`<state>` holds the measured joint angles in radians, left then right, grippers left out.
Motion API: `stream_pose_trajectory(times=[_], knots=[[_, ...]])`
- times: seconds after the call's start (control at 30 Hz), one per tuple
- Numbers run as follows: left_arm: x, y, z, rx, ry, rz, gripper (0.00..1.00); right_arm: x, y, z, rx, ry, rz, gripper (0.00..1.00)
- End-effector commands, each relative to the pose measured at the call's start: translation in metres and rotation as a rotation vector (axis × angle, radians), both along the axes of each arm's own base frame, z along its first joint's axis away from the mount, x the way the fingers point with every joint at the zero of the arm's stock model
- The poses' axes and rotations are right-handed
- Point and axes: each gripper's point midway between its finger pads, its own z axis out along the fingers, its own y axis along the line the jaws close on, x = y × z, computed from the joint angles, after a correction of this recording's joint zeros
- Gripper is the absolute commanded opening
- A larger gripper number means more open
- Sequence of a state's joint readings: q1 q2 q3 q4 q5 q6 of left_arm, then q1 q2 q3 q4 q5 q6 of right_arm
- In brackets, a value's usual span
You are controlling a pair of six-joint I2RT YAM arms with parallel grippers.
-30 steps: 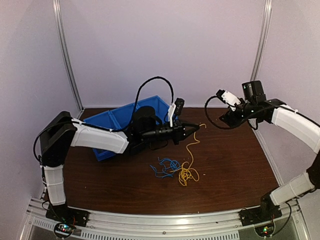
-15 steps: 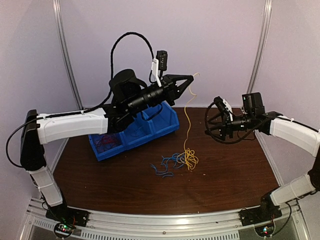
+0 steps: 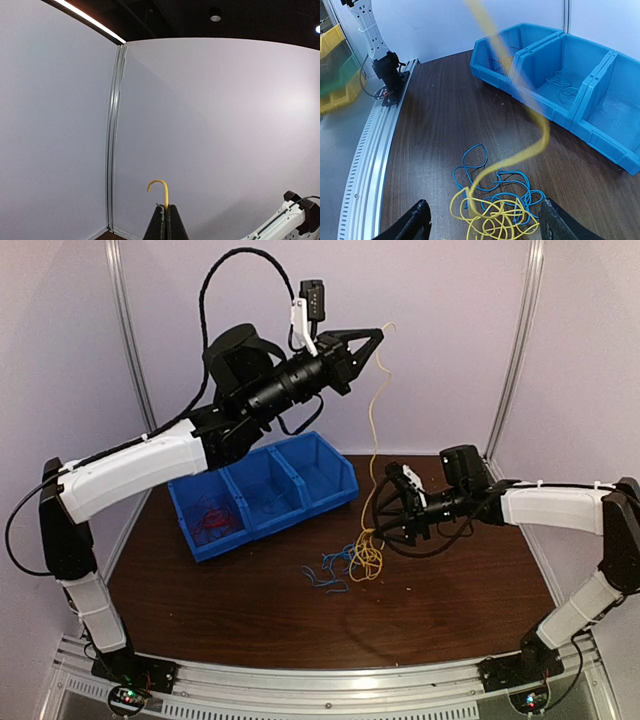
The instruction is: Untangle the cables
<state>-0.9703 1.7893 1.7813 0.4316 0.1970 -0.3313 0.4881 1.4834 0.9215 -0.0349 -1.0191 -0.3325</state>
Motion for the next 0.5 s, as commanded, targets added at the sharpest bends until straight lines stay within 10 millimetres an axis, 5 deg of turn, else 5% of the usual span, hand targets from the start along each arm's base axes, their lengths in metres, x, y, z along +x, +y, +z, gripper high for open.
stream_pose_trajectory(times=[0.0, 0.13, 0.27, 0.47], knots=[[-0.003, 0.013, 0.044, -0.048, -0.068, 0.050, 0.00, 0.007, 0.016, -0.005, 0.039, -0.030, -0.019, 0.72], [-0.007, 0.024, 0.070, -0.084, -0.096, 0.074, 0.00, 0.003, 0.028, -0.018, 0.025, 0.014, 0.017, 0.56], [-0.009, 0.030, 0.083, -0.090, -0.118, 0.097, 0.00, 0.002, 0.031, -0.031, 0.011, 0.055, 0.032, 0.29], [-0.013, 0.047, 0.101, -0.101, -0.160, 0.152, 0.00, 0.014, 0.022, -0.047, -0.059, 0.037, -0.042, 0.13]])
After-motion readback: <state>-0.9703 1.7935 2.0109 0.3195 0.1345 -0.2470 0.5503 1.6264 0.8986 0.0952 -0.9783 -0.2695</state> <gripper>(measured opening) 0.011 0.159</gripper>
